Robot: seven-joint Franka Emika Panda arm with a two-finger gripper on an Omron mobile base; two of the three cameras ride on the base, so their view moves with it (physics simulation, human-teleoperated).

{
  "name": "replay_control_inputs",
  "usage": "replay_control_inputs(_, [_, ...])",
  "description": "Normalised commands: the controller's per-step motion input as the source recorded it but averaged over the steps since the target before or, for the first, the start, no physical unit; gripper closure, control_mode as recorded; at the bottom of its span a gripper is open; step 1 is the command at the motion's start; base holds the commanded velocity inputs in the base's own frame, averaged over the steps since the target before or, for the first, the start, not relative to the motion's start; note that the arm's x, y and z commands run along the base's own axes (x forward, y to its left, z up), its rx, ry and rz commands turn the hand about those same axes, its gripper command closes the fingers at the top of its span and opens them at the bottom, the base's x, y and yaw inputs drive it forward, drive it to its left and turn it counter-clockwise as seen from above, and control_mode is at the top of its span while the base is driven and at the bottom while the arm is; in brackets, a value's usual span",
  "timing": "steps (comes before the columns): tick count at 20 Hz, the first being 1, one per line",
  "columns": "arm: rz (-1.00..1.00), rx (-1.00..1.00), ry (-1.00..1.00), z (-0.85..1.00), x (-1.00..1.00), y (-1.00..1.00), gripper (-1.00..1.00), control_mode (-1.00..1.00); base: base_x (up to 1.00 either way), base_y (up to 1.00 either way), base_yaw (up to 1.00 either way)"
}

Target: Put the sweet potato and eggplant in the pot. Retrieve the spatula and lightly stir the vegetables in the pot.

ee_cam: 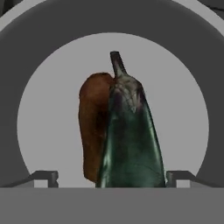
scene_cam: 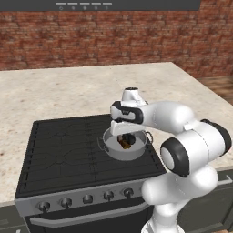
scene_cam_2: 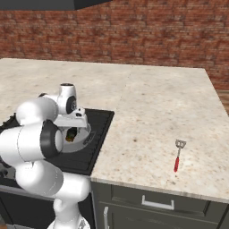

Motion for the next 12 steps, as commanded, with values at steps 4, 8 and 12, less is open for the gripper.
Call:
replay_control_inputs(4, [0.00, 0.00, 0.00, 0.55, -0.12, -0.04, -1.00, -1.00, 0.00, 0.00, 0.00])
replay_control_inputs(8, [0.00, 0.04, -0.07, 0.38, -0.41, -0.40, -1.00, -1.00, 0.00, 0.00, 0.00])
replay_control_inputs(12, [0.00, 0.07, -0.08, 0.26, -0.62, -0.48, -1.00, -1.00, 0.00, 0.00, 0.00])
